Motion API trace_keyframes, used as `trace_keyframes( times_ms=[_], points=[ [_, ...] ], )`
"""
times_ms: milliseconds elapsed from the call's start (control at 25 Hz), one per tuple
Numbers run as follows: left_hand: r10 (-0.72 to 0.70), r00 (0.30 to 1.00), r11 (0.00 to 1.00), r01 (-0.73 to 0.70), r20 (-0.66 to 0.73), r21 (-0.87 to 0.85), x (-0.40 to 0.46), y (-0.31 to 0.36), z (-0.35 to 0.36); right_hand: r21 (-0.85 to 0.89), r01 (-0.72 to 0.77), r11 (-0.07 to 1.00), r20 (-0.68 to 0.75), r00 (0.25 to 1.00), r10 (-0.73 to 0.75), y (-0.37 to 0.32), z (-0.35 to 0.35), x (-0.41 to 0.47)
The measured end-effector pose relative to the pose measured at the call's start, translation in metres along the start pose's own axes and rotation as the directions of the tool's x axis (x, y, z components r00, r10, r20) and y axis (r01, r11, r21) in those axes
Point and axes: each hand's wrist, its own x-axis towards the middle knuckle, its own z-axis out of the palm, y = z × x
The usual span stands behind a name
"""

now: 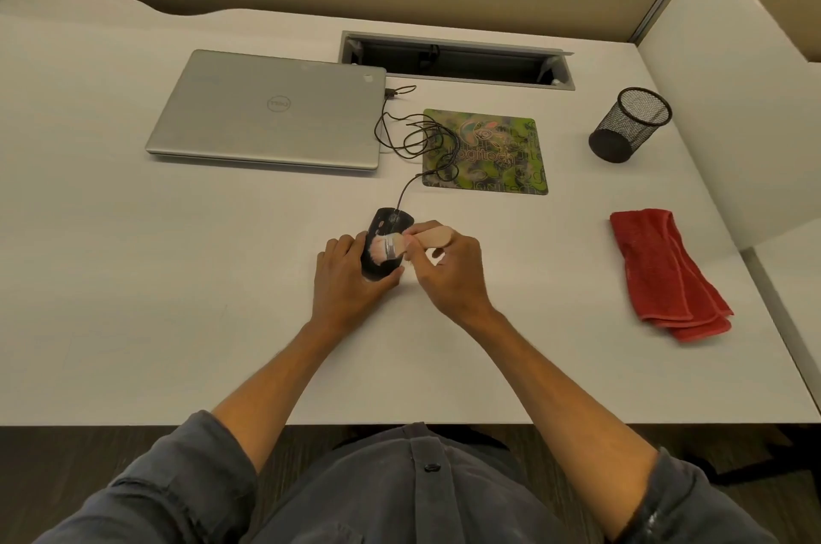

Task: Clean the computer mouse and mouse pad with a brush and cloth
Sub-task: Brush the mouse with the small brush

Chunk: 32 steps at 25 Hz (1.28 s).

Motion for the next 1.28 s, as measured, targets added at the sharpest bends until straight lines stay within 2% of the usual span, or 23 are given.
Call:
trace_keyframes(
  times_ms=[120,200,400,560,680,760,840,920,1080,1160,1280],
  points=[
    [0.015,1.000,1.000,-0.015,-0.025,-0.004,0.000,0.001,-0.001,0.000,-0.063,0.998,-0.082,0.995,0.062,0.011,-0.008,-0.005],
    [0.008,1.000,1.000,-0.008,-0.018,-0.005,0.000,0.001,0.000,-0.049,-0.040,0.998,-0.124,0.992,0.034,0.012,-0.012,-0.007],
    [0.004,1.000,1.000,-0.004,-0.007,-0.008,0.000,0.000,0.000,0.007,-0.031,0.999,-0.021,0.999,0.031,0.005,-0.004,-0.007],
    [0.010,1.000,1.000,-0.010,-0.020,-0.006,0.000,0.000,0.000,-0.023,-0.060,0.998,-0.109,0.992,0.057,0.019,-0.019,-0.011],
    [0.002,1.000,1.000,-0.002,-0.015,-0.001,0.000,0.001,0.000,0.004,-0.011,1.000,-0.070,0.997,0.012,0.017,-0.018,-0.012],
    [0.000,1.000,1.000,0.000,-0.011,0.005,0.000,0.001,0.000,0.008,-0.043,0.999,-0.051,0.998,0.043,0.018,-0.017,-0.008],
    [-0.001,1.000,1.000,0.001,-0.011,-0.001,0.000,0.001,0.000,-0.031,-0.104,0.994,-0.116,0.988,0.100,0.024,-0.021,0.001],
    [-0.005,1.000,1.000,0.005,-0.006,0.005,0.001,0.001,0.000,0.007,-0.143,0.990,-0.180,0.974,0.142,0.025,-0.024,0.013],
    [-0.001,1.000,1.000,0.001,0.000,0.004,0.000,0.001,0.000,0.109,-0.211,0.971,-0.146,0.963,0.226,0.026,-0.016,0.028],
    [0.003,1.000,1.000,-0.003,-0.006,-0.002,-0.001,0.001,-0.001,0.093,-0.266,0.959,-0.173,0.945,0.279,0.033,-0.019,0.031],
    [-0.005,1.000,1.000,0.005,-0.004,0.000,0.000,0.001,-0.002,0.086,-0.271,0.959,-0.209,0.936,0.283,0.033,-0.022,0.040]
  ],
)
